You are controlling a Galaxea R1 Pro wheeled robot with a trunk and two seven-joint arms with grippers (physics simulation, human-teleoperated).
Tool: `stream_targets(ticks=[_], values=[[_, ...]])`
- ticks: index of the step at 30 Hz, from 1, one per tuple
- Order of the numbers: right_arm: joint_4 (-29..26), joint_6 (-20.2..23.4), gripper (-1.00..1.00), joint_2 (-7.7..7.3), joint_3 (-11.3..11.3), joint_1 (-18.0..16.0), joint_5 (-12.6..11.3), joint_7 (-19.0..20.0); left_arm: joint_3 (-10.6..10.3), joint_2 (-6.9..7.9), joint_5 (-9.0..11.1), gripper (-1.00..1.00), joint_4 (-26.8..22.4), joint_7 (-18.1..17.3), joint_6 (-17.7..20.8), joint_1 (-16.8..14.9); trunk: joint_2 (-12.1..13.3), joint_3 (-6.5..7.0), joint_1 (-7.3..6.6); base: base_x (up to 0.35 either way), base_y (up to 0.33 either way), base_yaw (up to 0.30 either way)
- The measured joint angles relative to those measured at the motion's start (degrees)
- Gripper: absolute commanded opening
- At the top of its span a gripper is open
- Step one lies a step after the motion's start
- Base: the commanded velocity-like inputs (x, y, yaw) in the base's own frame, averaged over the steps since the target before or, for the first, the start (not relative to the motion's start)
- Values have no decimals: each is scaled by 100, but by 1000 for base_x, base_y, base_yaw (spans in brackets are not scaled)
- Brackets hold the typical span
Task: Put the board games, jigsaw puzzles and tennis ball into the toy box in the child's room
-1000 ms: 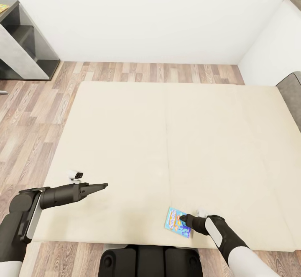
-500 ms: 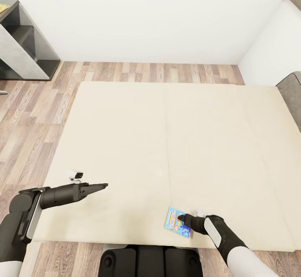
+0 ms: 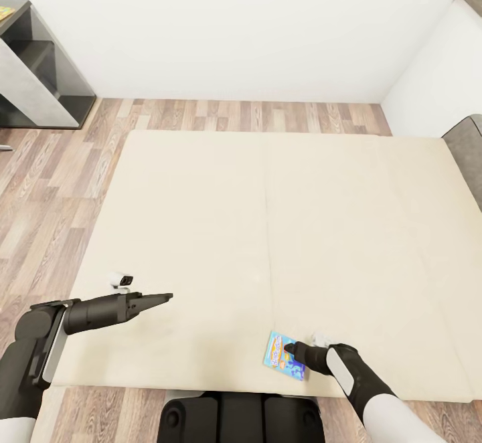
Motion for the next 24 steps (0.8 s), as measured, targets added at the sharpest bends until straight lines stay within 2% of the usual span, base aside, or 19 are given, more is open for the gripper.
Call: stream_targets(ticks=[12,24], values=[[-11,-1,100,36,2,-3,-1,221,1,0,-2,100,0,0,2,0,0,0,0,0,0,0],[-14,-2,100,46,1,2,5,269,0,0,-1,100,0,0,2,0,0,0,0,0,0,0]])
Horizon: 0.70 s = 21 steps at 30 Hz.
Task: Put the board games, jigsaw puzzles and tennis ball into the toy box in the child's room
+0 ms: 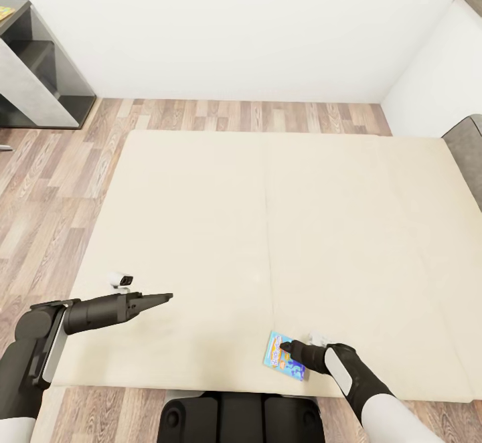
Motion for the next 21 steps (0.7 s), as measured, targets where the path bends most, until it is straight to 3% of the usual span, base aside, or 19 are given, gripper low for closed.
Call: stream_targets(ticks=[15,21], values=[[-217,10,100,8,0,1,-6,14,0,0,0,100,0,0,0,0,0,0,0,0,0,0],[-338,31,100,69,0,1,-4,293,0,0,0,100,0,0,-1,0,0,0,0,0,0,0]])
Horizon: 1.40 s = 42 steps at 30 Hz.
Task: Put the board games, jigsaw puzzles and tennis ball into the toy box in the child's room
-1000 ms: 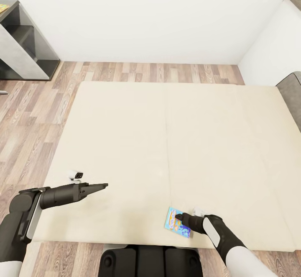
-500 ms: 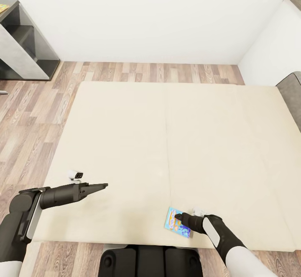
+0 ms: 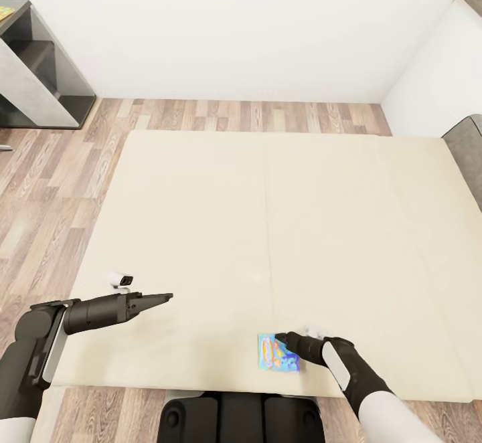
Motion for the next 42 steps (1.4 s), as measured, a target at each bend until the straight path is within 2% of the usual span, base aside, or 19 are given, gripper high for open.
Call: stream_targets(ticks=[6,22,42], values=[[-13,10,100,41,0,0,6,177,0,0,0,100,0,0,-2,0,0,0,0,0,0,0],[25,186,100,50,3,2,17,127,0,0,0,100,0,0,-3,0,0,0,0,0,0,0],[49,205,100,46,16,7,22,121,0,0,0,100,0,0,-3,0,0,0,0,0,0,0]])
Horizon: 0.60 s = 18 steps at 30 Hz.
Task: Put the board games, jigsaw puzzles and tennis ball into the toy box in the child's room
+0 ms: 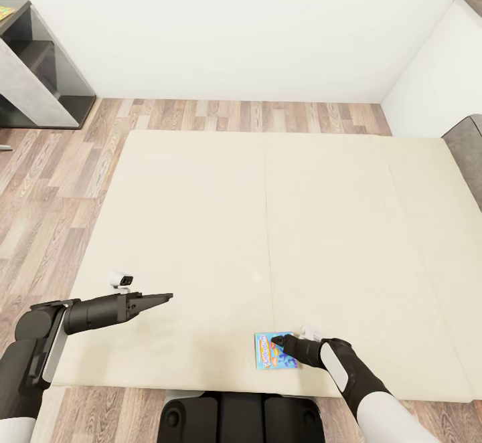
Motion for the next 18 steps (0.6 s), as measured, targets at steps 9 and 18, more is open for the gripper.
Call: stream_targets(ticks=[9,18], values=[[-1,11,100,0,-5,-4,-3,-6,0,0,0,100,0,0,0,0,0,0,0,0,0,0],[-2,10,100,0,-8,-3,-3,-4,0,0,0,100,0,0,4,0,0,0,0,0,0,0]])
